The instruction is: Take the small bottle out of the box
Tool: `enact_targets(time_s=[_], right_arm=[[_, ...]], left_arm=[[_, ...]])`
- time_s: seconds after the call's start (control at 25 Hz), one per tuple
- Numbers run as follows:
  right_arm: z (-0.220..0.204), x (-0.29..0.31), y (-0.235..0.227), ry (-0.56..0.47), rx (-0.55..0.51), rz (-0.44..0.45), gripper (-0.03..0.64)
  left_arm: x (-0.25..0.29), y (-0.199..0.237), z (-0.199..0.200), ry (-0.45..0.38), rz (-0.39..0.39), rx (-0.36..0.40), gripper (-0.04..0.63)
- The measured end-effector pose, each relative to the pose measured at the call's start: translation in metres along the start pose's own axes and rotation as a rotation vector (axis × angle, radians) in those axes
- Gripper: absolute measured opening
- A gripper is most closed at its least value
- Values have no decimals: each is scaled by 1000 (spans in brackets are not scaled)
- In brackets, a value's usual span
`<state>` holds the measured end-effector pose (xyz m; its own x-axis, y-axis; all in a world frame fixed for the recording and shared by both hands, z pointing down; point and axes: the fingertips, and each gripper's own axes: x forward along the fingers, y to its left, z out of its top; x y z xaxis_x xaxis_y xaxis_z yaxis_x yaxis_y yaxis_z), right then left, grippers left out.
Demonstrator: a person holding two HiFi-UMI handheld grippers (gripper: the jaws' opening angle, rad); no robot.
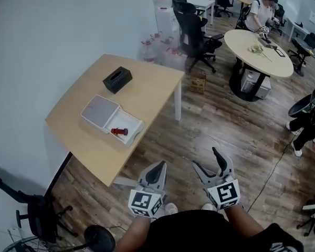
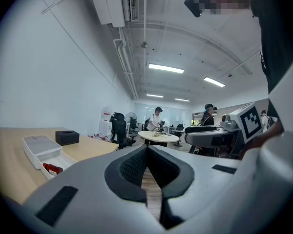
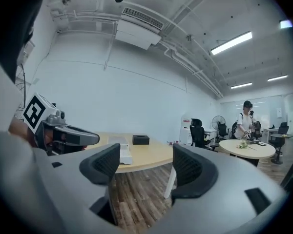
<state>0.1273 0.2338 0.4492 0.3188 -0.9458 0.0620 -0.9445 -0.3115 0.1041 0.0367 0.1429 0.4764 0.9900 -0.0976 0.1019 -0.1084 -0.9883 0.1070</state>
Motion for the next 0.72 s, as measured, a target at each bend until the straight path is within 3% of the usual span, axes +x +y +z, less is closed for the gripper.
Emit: enact_targets(time_s=[0.28,0.72], right_arm=[[0,47,36,41,27,69,483],[2,118,75,71,-24,119,505]], left_arm=[[-18,52,4,-9,36,1,9],[-45,117,1,2,114,17,9]])
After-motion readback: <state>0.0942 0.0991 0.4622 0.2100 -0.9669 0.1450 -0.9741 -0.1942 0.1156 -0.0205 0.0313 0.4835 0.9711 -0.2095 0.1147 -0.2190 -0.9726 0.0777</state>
